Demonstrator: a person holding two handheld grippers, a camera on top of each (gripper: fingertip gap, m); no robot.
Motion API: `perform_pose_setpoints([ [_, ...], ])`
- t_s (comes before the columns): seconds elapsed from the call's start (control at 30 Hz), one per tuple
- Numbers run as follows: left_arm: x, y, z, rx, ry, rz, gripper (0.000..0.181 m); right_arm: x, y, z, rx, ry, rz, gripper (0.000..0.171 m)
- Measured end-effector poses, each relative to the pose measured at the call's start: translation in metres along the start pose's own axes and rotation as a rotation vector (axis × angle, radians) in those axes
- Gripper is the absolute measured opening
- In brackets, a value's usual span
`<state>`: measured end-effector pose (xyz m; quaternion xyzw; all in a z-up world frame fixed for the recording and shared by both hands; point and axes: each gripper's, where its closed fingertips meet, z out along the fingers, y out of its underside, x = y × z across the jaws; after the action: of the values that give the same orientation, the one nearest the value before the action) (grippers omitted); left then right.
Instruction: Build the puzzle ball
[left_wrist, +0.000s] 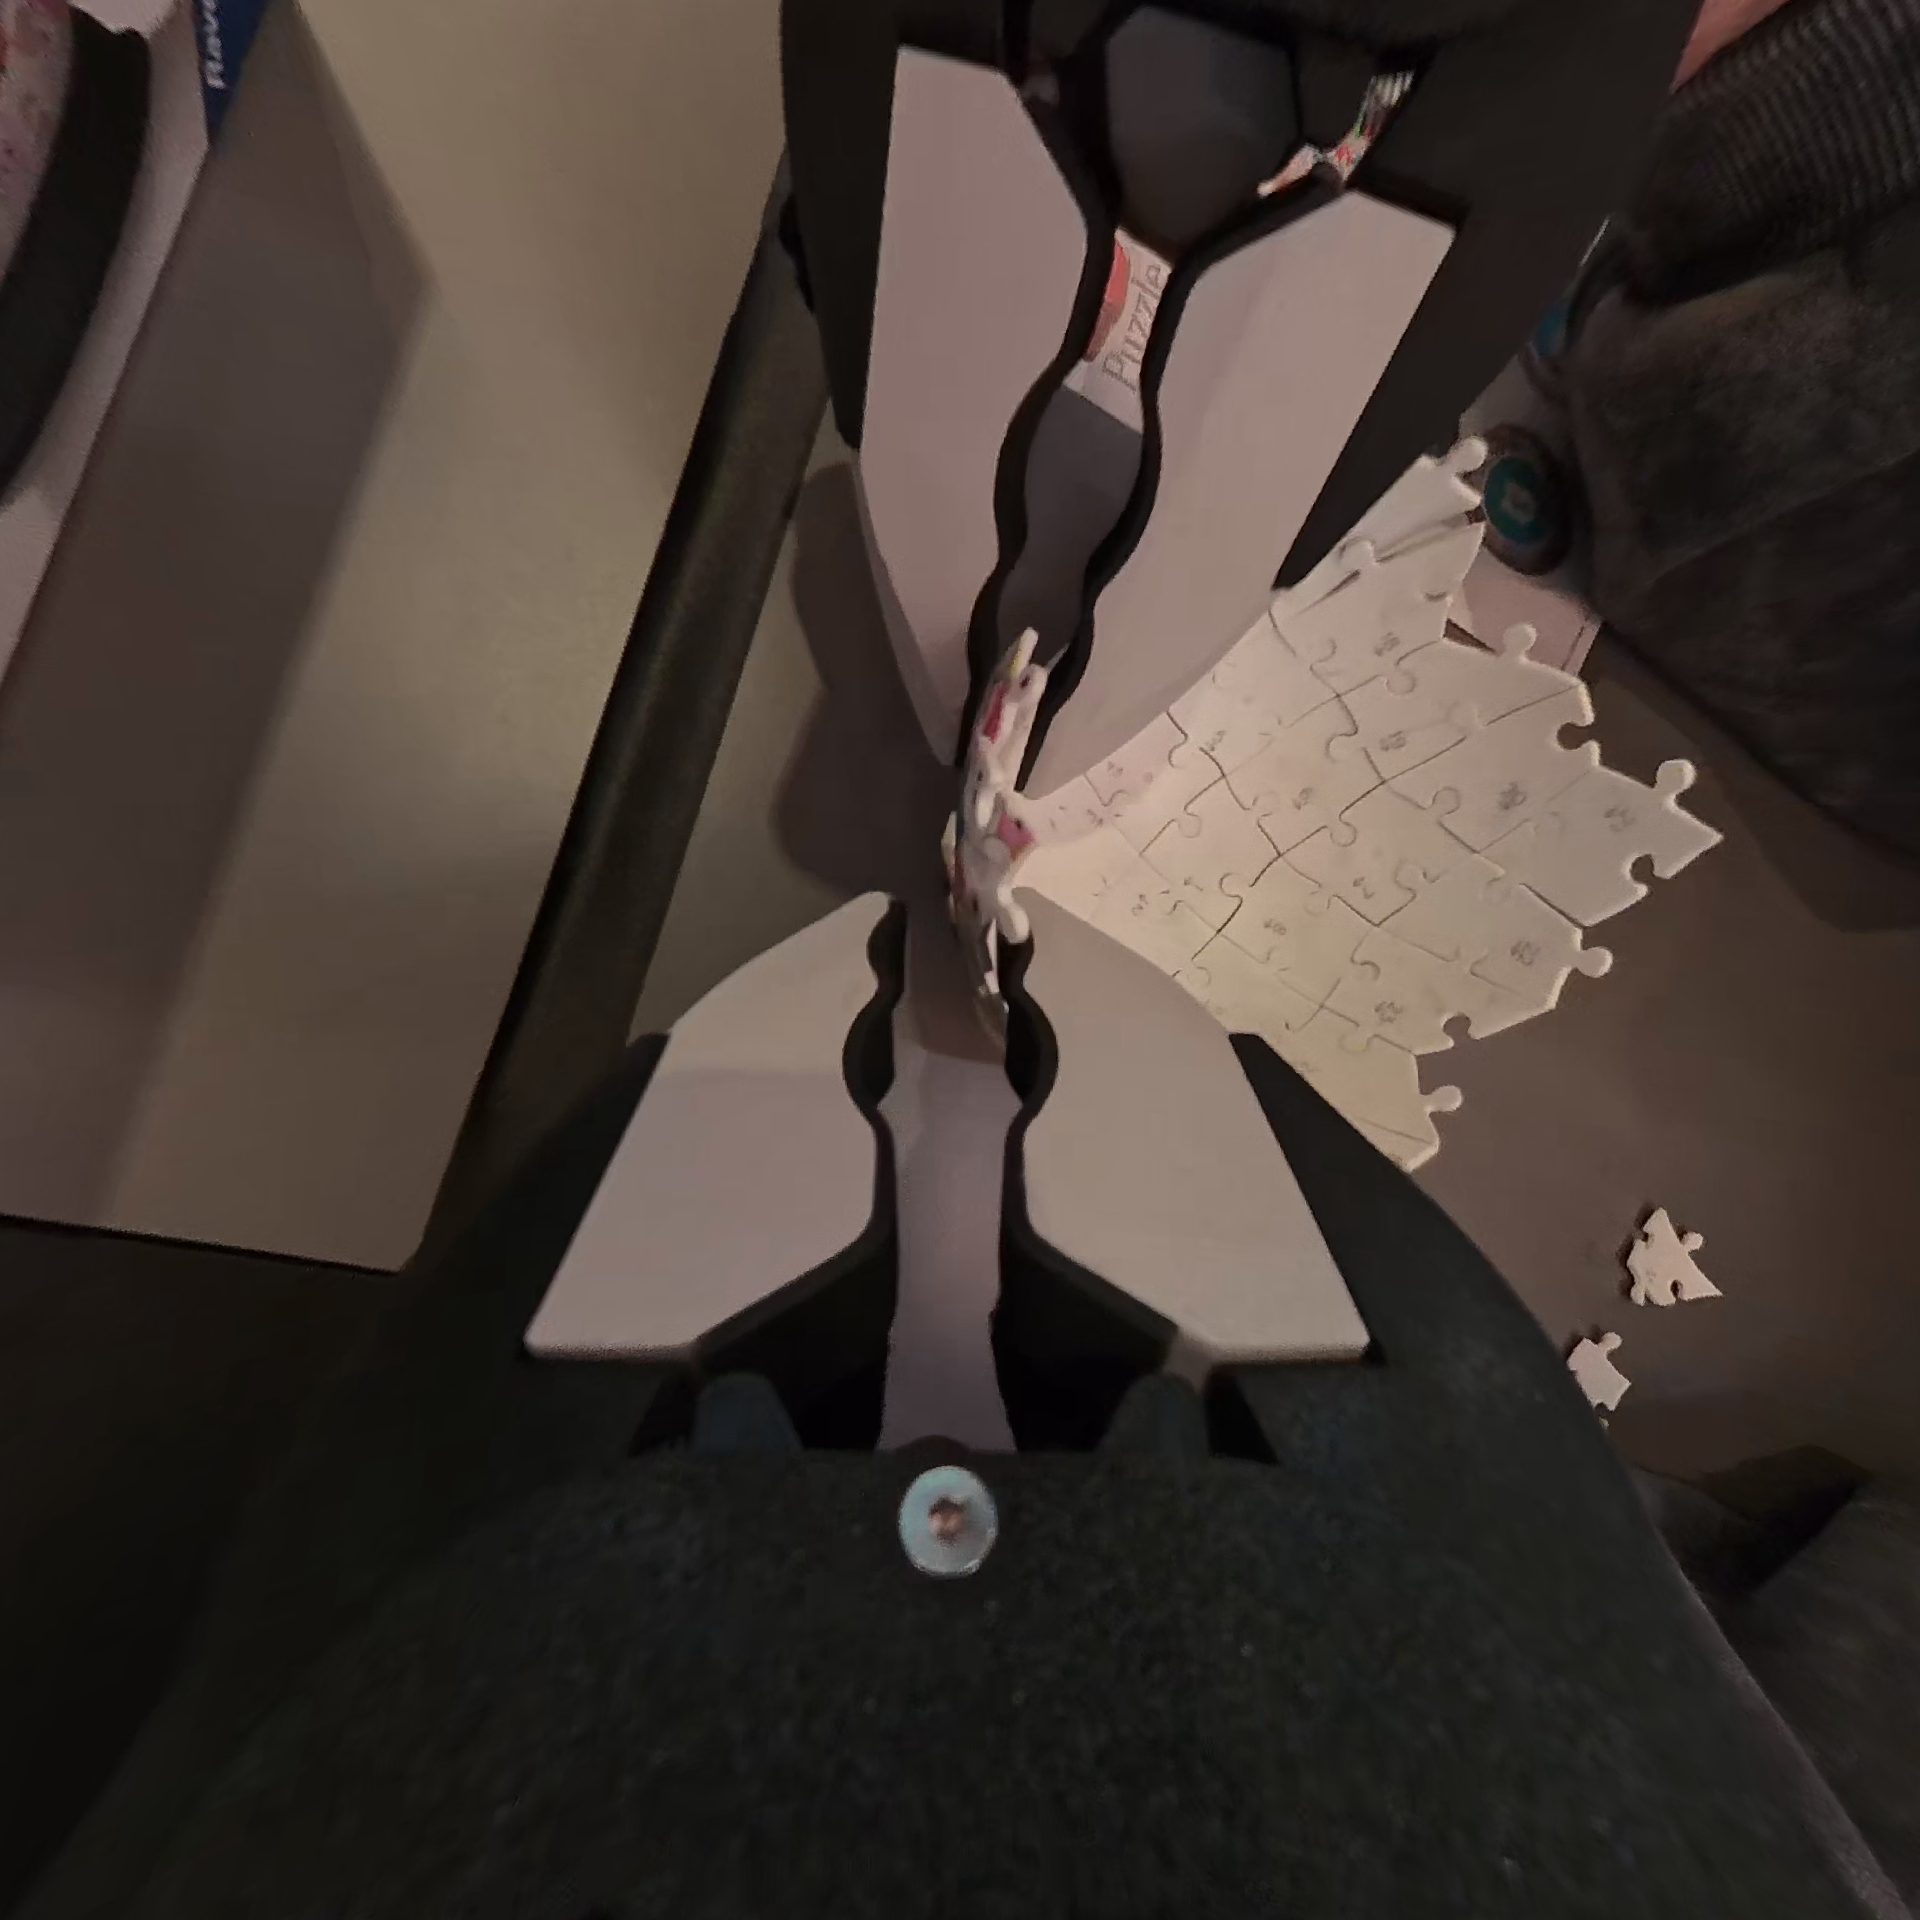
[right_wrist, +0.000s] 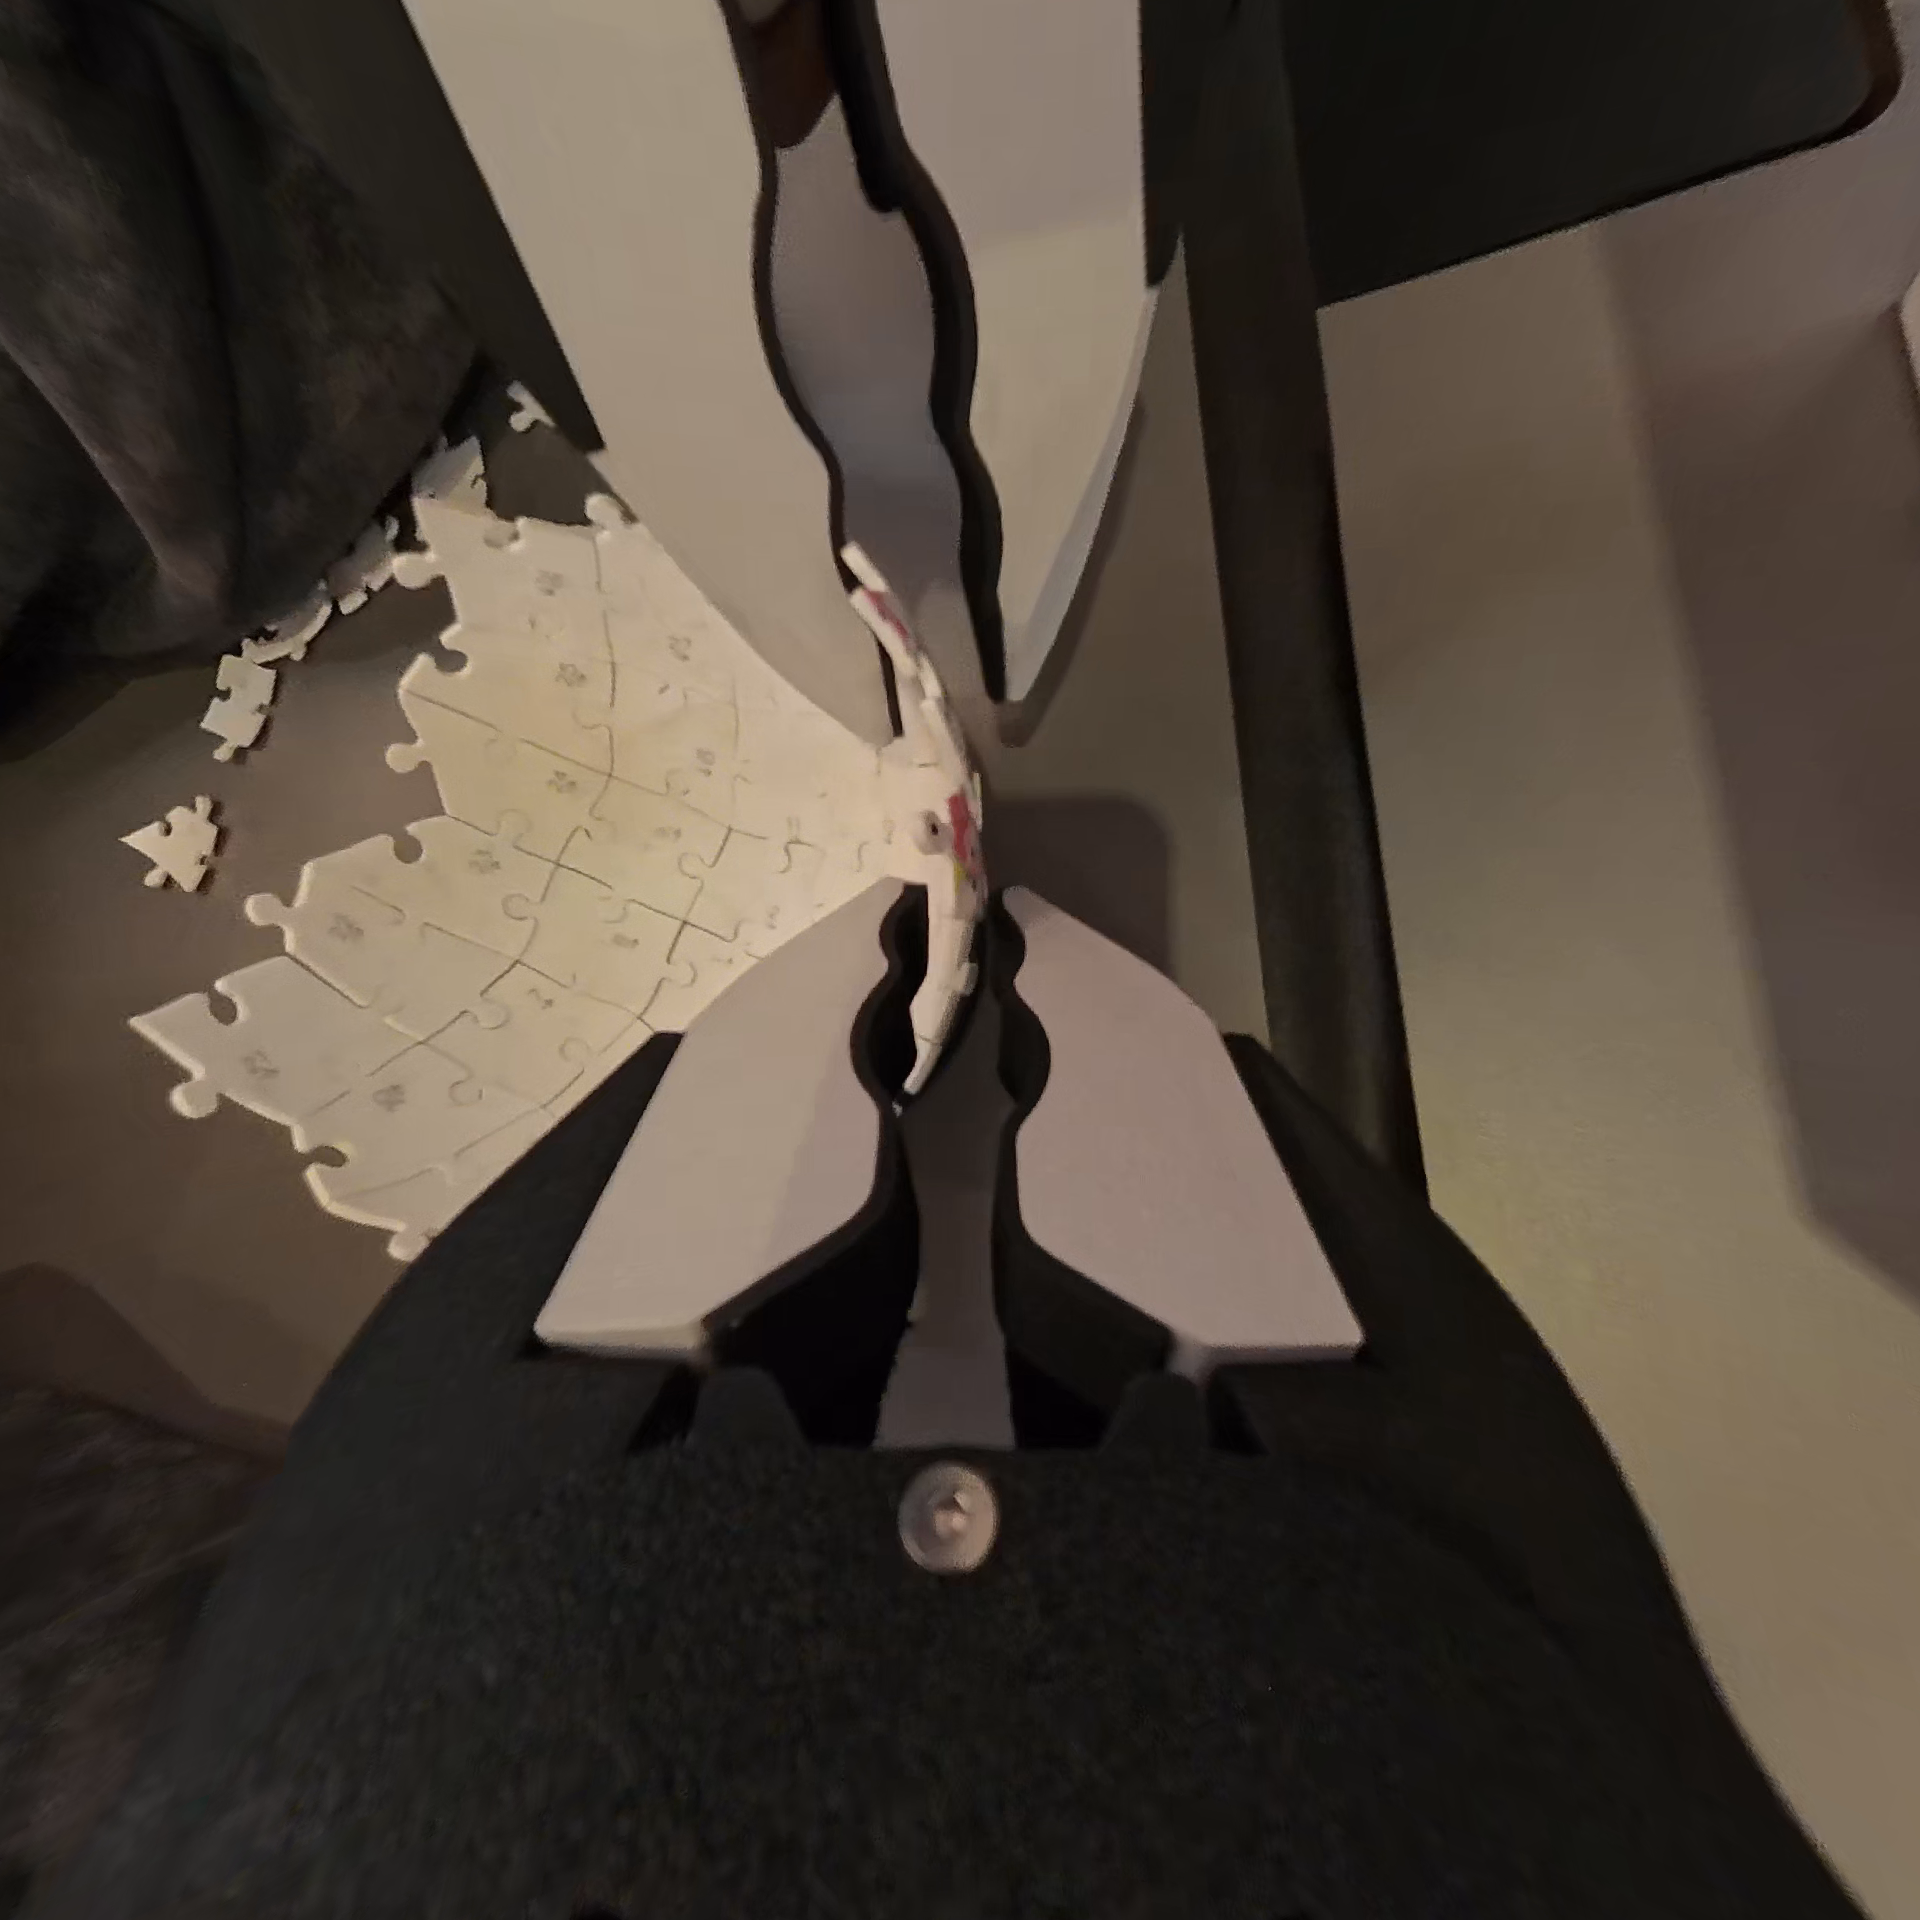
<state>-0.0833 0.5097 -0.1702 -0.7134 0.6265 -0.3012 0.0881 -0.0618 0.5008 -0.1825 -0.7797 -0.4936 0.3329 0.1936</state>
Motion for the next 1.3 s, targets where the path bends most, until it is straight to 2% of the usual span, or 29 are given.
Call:
perform_pose_setpoints([
  [0.3,0.001,0.002,0.004,-0.042,-0.035,0.026,0.02,0.0,-0.008,-0.002,0.006,0.019,-0.013,0.015],
  [0.43,0.002,0.003,0.003,-0.048,-0.032,0.023,0.02,0.0,-0.001,0.002,-0.059,-0.008,-0.043,0.015],
  [0.6,0.004,0.003,0.002,-0.045,-0.021,0.022,0.006,0.001,-0.006,0.004,-0.076,-0.058,-0.048,0.012],
  [1.3,0.003,0.001,0.004,-0.053,-0.049,0.03,0.004,0.0,-0.006,0.005,-0.08,-0.109,-0.031,0.004],
])
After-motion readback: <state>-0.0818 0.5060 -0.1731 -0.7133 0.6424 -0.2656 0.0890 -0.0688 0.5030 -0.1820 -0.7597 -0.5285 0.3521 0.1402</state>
